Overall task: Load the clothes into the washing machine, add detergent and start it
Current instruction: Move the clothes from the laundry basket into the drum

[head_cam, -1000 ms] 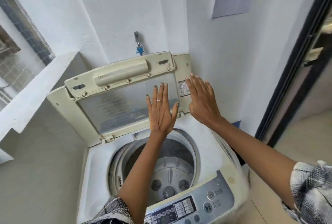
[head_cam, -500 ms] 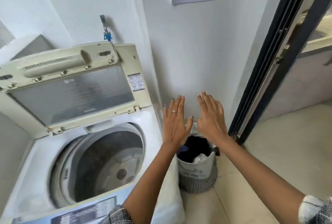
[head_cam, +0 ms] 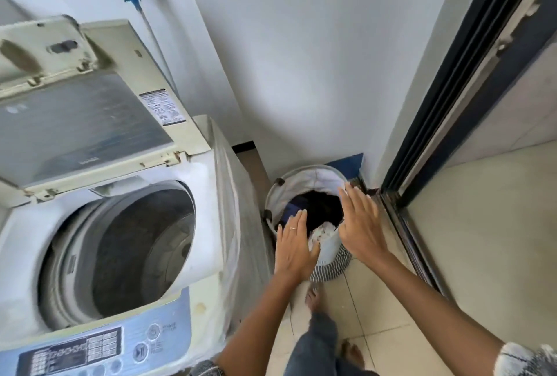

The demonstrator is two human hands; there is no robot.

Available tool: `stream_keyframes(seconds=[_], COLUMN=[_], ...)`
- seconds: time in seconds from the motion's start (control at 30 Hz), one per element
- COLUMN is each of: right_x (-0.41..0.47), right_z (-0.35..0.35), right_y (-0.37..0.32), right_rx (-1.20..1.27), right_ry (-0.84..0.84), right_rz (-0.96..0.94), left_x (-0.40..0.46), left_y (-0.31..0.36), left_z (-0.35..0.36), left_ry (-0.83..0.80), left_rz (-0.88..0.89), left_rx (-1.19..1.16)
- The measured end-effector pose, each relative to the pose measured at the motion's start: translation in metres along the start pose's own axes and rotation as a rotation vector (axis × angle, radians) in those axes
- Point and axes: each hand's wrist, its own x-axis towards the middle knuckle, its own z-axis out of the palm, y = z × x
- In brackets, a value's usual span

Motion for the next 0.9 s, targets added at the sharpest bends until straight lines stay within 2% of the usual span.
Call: stream_keyframes(seconds=[0.2,0.47,0.73,0.9], right_x=[0.042,0.093,0.157,0.204], right_z=[0.044,0.148,0.27,0.342], right_y=[0.017,0.051,0.1,0.126], right_rx=[-0.001,-0.006,-0.056,-0.129], right_ry=[-0.126,-0.383,-0.694,-0.758], right_rz=[-0.007,-0.067,-0.114,-0.159], left_x=[0.046,0.115,0.19,0.223], left_y=[-0.018,-0.048,-0.086,-0.109], left_z=[0.034,0.104,0.18,0.224], left_ry=[-0.125,-0.249,-0.272,-0.266], left_rz=[-0.143,-0.244,-0.419,-0.483], left_rx=[-0.019,-0.066,-0.12,-0.195])
